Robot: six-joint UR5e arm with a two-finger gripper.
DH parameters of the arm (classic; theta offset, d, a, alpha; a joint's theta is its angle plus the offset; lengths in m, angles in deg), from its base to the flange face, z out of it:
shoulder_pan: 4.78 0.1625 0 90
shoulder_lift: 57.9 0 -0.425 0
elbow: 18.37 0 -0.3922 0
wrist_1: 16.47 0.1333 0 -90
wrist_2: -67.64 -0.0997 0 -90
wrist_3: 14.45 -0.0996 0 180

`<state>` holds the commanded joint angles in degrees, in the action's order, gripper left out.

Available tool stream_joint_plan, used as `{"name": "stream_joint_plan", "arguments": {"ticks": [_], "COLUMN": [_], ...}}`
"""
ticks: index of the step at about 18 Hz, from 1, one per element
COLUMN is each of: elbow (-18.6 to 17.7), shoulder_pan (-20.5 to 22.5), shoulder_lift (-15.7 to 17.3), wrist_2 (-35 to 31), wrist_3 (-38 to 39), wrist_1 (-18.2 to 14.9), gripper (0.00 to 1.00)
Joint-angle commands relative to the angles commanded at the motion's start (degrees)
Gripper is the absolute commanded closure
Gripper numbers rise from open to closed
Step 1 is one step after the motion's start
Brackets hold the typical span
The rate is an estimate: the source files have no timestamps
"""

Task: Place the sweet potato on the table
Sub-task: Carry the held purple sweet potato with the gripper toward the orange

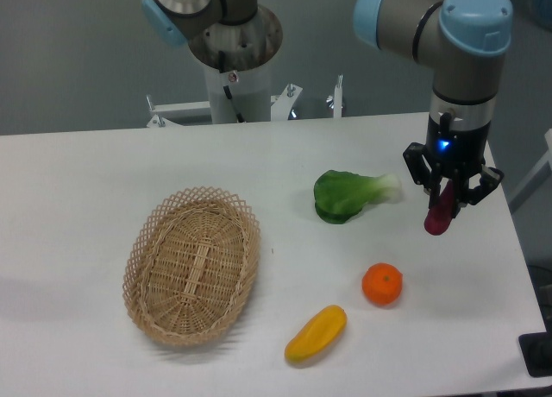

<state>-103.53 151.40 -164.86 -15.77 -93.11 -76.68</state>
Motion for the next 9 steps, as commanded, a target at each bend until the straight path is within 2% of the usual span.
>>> {"name": "stream_joint_plan", "arguments": {"ticks": [9], "elbow": [-2.0], "shoulder_pan": [-0.2], "shoulder_lift": [-0.1], "wrist_2": [0.1], "wrist_3": [0.1], "wrist_1": [0.6], "gripper": [0.68]}}
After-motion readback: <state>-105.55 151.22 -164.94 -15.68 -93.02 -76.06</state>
